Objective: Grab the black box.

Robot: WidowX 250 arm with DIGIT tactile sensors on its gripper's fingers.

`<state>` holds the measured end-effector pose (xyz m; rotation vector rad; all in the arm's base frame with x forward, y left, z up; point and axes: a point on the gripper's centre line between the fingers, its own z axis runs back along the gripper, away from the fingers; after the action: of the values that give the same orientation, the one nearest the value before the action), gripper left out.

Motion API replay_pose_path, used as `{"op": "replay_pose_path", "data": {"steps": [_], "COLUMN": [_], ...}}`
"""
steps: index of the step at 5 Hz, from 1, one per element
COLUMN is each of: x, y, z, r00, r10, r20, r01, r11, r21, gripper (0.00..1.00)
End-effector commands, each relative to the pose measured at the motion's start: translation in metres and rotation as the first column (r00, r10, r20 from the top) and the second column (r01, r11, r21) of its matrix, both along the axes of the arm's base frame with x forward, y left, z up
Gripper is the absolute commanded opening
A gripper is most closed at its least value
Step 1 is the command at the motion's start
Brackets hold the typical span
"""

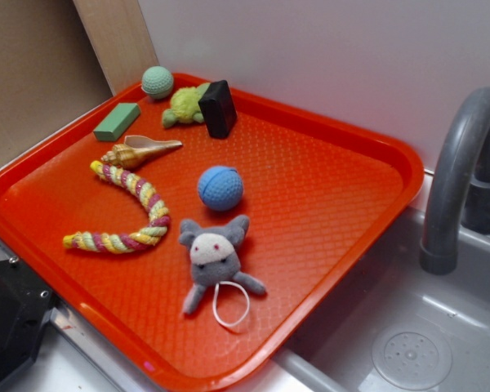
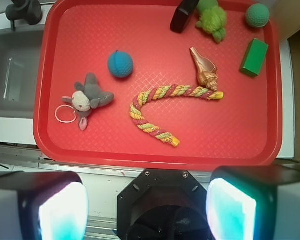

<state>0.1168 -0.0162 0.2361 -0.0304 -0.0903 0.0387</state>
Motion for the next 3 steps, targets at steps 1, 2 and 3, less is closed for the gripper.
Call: {"op": "replay_pose_path", "data": {"steps": [1, 2, 3], "x": [0.000, 0.050, 0.092], "y": [0.000, 0.022, 0.046], "z": [0.000, -0.031, -0.046], "r00": [1.000, 0.988, 0.967], "r10": [0.000, 0.155, 0.253], "r20": [0.000, -0.021, 0.018], "r01": [0.000, -0.154, -0.254], "r11": [1.000, 0.988, 0.967], "r21": [0.000, 0.032, 0.009], "gripper": [1.00, 1.00, 1.00]}}
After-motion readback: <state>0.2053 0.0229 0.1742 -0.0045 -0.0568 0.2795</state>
